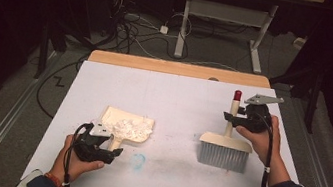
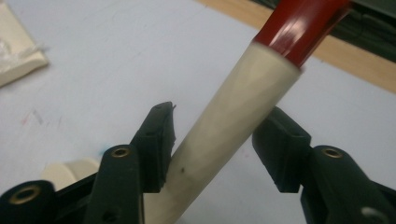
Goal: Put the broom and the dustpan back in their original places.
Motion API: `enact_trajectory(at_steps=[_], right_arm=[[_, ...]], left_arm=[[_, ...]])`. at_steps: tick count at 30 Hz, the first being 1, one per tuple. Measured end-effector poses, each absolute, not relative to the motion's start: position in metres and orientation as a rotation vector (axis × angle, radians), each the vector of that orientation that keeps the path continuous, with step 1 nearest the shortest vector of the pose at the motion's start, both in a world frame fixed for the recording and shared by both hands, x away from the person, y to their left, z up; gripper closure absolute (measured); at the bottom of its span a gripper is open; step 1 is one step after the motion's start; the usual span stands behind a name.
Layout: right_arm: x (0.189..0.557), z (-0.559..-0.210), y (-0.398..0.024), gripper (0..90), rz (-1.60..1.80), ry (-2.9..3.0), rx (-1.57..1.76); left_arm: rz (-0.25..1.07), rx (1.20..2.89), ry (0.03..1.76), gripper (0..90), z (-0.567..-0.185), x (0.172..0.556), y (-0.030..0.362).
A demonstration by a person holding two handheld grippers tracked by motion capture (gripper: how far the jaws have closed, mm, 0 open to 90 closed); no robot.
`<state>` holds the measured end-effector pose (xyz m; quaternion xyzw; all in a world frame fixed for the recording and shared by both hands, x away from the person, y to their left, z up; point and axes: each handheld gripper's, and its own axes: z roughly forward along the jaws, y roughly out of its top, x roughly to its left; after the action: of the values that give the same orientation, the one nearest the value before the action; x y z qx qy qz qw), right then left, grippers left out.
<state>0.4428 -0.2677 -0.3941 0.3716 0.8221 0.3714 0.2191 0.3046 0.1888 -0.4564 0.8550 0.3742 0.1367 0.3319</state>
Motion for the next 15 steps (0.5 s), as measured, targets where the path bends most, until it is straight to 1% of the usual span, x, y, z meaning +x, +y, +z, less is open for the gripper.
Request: enact_trajectory(at_steps=[3, 4, 5, 7, 9, 11, 13, 15], right_arm=[[0.449, -0.394, -0.268, 45.0, 1.081, 2.176, 1.048], [0.450, -0.393, -0.270, 45.3, 1.111, 2.128, 1.061], [0.451, -0.391, -0.271, 45.0, 1.136, 2.102, 1.065], [0.450, -0.389, -0.271, 43.7, 1.134, 2.051, 1.072], [0.446, -0.387, -0.271, 43.0, 1.160, 2.043, 1.060], [0.437, -0.386, -0.270, 42.6, 1.156, 2.021, 1.018], [0.428, -0.384, -0.268, 41.3, 1.184, 2.023, 0.985], [0.418, -0.382, -0.268, 41.0, 1.205, 2.014, 0.965]], left_arm=[[0.452, 2.236, 0.915, 31.3, -0.461, 0.297, 0.188], [0.472, 2.238, 0.900, 26.9, -0.462, 0.295, 0.187], [0.487, 2.237, 0.887, 24.8, -0.463, 0.294, 0.188], [0.512, 2.218, 0.861, 22.9, -0.463, 0.291, 0.189], [0.545, 2.200, 0.846, 21.7, -0.463, 0.289, 0.190], [0.551, 2.192, 0.836, 21.2, -0.463, 0.288, 0.191], [0.594, 2.190, 0.827, 20.9, -0.464, 0.287, 0.191], [0.608, 2.182, 0.823, 20.8, -0.464, 0.285, 0.191]])
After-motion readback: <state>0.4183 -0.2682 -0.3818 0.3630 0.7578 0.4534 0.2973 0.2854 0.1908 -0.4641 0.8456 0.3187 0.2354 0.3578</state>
